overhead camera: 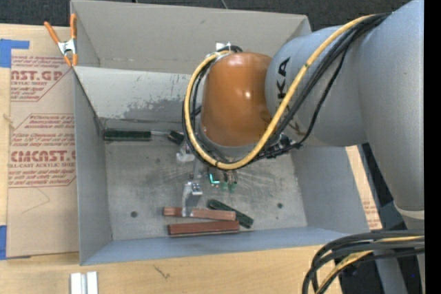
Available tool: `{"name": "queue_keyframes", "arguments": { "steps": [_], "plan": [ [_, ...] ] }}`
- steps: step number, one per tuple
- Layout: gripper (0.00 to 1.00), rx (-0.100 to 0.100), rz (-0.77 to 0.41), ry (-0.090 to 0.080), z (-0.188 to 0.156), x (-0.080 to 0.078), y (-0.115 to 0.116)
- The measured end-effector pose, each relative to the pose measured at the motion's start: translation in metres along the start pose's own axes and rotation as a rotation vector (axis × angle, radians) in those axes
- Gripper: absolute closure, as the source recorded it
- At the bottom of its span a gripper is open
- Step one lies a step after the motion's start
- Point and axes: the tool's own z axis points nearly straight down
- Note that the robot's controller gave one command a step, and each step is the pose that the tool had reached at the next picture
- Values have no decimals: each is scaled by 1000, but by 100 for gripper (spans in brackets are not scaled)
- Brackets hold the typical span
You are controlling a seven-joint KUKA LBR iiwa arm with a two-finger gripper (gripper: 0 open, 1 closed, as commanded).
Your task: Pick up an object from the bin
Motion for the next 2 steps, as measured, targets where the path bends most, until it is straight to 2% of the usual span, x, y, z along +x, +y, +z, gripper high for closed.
{"name": "queue_keyframes", "arguments": {
  "steps": [1,2],
  "plan": [
    [0,-1,1,-8,-4,-2,-1],
    [0,-2,-22,-11,69,13,-12]
  ]
}}
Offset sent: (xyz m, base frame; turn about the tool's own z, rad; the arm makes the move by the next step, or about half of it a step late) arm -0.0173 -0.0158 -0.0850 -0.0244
